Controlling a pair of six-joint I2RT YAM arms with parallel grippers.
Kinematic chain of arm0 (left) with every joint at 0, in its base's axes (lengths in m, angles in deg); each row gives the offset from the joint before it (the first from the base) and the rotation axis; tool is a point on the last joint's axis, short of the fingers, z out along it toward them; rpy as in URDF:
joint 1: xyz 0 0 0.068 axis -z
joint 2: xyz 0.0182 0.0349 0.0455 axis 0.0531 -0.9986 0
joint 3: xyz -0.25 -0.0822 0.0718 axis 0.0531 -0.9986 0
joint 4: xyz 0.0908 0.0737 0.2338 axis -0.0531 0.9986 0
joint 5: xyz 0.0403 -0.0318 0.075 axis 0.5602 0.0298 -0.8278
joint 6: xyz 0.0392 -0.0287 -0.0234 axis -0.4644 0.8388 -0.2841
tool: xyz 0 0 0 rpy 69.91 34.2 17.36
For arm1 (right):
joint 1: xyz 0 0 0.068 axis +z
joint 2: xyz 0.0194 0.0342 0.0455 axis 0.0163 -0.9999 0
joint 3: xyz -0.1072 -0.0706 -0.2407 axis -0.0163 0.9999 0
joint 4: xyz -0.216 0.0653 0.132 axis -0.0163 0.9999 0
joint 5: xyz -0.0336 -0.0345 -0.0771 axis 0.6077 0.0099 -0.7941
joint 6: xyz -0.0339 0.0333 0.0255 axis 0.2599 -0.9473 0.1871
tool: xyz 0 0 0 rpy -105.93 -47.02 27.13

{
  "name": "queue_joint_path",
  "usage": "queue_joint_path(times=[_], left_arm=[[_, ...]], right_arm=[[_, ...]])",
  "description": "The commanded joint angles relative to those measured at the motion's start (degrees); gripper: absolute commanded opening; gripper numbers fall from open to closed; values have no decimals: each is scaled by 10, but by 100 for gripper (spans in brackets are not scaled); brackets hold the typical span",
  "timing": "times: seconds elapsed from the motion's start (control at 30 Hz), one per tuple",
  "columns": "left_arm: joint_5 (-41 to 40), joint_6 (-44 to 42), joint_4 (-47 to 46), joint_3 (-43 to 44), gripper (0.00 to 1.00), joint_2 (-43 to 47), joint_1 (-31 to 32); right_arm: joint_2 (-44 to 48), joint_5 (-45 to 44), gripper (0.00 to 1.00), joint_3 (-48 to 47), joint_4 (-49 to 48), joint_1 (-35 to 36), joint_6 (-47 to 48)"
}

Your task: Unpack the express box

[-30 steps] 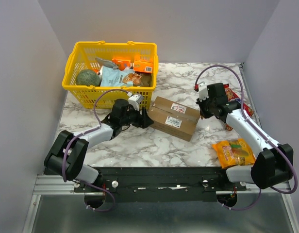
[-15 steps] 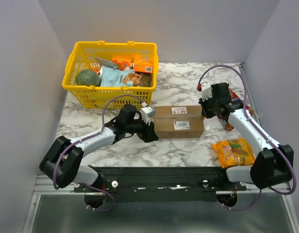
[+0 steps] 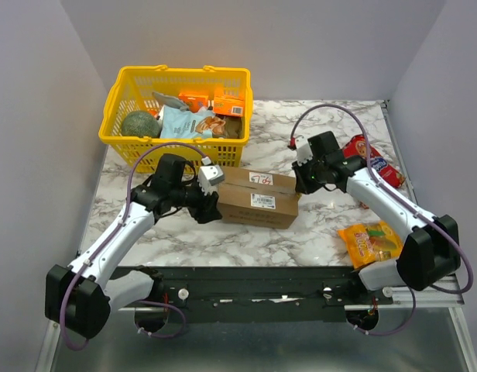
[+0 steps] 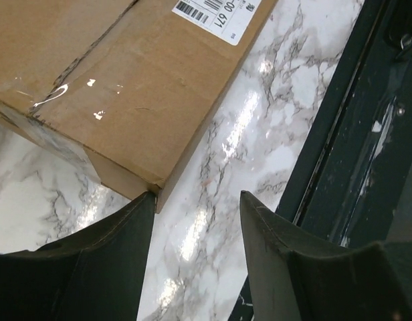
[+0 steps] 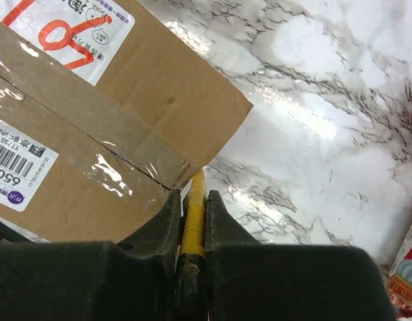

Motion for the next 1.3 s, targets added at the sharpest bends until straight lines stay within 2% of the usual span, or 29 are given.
queue_joint_path(times=[0.0, 0.17, 0.37, 0.47, 0.57, 0.6, 0.67, 0.7, 0.77, 0.83, 0.87, 0.9, 1.0, 1.03, 1.13, 1.27], left_arm=[[67, -67, 43, -3, 61, 11, -2], [70, -80, 48, -11, 61, 29, -30], [-11, -233, 135, 19, 63, 35, -34], [-46, -300, 170, 40, 66, 27, -34], [-63, -352, 214, 57, 67, 8, -34], [-55, -356, 221, 61, 67, 4, -34], [-45, -358, 232, 63, 67, 0, -33], [-40, -353, 229, 64, 67, 1, -33], [-19, -322, 195, 71, 67, 8, -33], [25, -234, 155, 84, 67, 16, -33], [42, -195, 97, 97, 67, 17, -33], [61, -105, 65, 104, 67, 17, -33], [81, 37, -90, 124, 67, 13, -27], [83, 92, -115, 133, 67, -2, -25], [91, 143, -168, 177, 67, -45, -13], [91, 142, -198, 214, 67, -87, 12]], right_arm=[[-44, 90, 1, -58, -17, 45, -47], [-55, 64, 0, -62, -13, 46, -30], [7, 32, 0, -37, -3, 42, -41], [41, 36, 0, -32, 6, 17, -51], [65, 104, 0, -35, 11, -47, -63], [70, 163, 0, -33, 10, -66, -63], [77, 204, 0, -28, 5, -108, -84], [82, 264, 0, -24, 2, -123, -83], [83, 333, 1, -24, -4, -154, -77], [72, 482, 0, -33, -7, -174, -71], [66, 536, 1, -49, -3, -175, -47], [59, 616, 0, -60, 2, -175, -42], [44, 704, 0, -88, 12, -175, -9], [44, 704, 0, -93, 17, -174, 1], [45, 693, 0, -102, 19, -174, 12], [53, 699, 0, -110, 27, -174, 17]])
